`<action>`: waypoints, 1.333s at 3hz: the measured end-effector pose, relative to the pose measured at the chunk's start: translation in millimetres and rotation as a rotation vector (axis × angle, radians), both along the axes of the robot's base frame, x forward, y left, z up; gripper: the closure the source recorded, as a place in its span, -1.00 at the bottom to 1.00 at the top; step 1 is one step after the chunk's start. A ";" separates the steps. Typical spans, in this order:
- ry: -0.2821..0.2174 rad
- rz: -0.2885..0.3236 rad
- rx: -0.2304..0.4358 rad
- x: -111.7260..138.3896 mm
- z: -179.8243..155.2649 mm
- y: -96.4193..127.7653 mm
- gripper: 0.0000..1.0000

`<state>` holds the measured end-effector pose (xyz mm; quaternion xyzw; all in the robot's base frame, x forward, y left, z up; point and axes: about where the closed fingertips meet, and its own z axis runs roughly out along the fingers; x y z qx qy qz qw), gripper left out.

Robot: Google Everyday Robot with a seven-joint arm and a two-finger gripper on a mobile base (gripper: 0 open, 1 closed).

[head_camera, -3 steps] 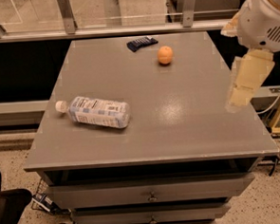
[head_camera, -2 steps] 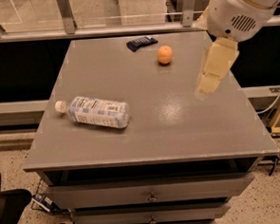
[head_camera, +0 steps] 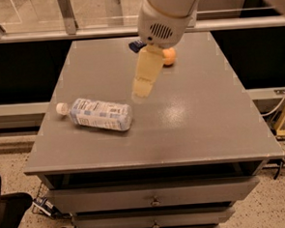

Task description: Place blue plastic bottle upright

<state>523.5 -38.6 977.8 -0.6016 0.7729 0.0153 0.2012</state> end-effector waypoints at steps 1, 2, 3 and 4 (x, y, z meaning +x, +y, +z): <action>0.047 -0.061 -0.066 6.2 -30.0 40.3 -1.00; 0.097 -0.111 -0.117 9.3 -61.8 72.3 -1.00; 0.096 -0.111 -0.117 9.3 -61.8 72.4 -1.00; 0.103 -0.134 -0.165 12.8 -70.6 81.8 -1.00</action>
Offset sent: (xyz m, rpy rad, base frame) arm 0.0098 0.0991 -0.0935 -0.1830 0.1534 -0.1458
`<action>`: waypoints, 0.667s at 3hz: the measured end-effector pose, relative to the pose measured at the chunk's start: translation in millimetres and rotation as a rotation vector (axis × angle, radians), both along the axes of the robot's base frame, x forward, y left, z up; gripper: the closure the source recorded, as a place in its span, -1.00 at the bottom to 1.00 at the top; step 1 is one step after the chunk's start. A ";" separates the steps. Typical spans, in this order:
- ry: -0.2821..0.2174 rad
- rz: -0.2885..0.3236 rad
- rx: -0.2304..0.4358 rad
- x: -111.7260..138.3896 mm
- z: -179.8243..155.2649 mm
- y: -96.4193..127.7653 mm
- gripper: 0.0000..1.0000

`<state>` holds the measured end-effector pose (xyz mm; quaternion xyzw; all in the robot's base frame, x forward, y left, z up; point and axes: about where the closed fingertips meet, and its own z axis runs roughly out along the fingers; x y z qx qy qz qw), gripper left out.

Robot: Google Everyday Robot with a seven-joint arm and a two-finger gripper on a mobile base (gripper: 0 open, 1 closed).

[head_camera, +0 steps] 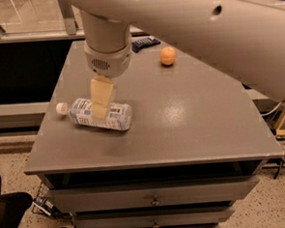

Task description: Place blue plastic bottle upright

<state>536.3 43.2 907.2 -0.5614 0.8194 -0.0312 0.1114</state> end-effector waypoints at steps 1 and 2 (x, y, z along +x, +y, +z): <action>0.026 -0.014 -0.071 4.6 -23.8 20.4 -1.00; 0.041 -0.013 -0.109 7.0 -37.6 35.1 -1.00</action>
Offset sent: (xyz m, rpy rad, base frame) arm 0.0068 0.0497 -0.0553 -0.1752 0.0771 -0.0161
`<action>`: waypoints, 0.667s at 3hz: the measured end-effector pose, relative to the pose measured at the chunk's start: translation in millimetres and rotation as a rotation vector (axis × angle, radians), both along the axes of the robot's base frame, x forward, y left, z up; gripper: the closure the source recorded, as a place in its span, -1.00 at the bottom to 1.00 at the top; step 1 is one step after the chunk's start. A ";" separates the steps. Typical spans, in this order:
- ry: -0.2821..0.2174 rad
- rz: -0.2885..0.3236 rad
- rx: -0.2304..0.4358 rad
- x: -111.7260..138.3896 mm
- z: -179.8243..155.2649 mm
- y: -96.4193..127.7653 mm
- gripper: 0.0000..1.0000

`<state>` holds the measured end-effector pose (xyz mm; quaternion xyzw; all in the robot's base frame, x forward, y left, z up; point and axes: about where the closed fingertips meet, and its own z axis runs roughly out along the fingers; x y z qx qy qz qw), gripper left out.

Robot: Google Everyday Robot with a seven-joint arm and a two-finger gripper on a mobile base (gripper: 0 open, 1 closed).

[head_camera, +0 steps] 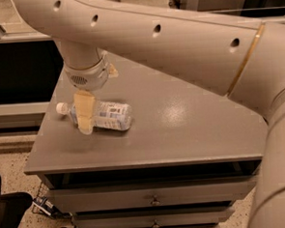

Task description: Place blue plastic bottle upright

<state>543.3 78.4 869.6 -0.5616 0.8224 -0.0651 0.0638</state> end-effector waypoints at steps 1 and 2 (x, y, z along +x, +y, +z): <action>0.020 -0.008 -0.011 1.6 -12.0 9.4 -1.00; 0.040 -0.037 0.006 1.4 -22.2 9.1 -0.66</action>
Offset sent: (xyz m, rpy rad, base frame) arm -0.0020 0.0036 -0.0354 0.0104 0.0834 -0.0792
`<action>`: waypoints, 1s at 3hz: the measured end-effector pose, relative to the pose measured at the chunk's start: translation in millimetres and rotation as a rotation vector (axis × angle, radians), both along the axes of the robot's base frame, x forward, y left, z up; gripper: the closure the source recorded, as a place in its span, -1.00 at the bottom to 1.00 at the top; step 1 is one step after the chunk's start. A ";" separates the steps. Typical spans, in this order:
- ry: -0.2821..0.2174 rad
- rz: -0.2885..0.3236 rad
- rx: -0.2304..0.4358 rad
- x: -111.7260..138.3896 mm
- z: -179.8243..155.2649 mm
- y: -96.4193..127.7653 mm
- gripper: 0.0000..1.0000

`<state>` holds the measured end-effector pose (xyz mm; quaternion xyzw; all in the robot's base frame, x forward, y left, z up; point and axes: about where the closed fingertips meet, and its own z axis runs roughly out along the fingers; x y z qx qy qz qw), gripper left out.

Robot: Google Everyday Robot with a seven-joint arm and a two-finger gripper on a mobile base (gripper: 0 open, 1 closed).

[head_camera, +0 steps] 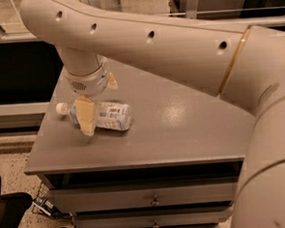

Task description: Place blue plastic bottle upright

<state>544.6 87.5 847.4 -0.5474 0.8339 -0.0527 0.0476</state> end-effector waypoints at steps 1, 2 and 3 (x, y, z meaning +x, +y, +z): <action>-0.006 0.001 0.007 1.0 0.2 1.4 -0.21; -0.012 0.002 0.013 1.9 0.4 2.6 0.27; -0.017 0.003 0.018 2.7 0.6 3.6 0.73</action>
Offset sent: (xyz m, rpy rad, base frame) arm 0.0009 0.0012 0.0001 0.0060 -0.0050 0.0004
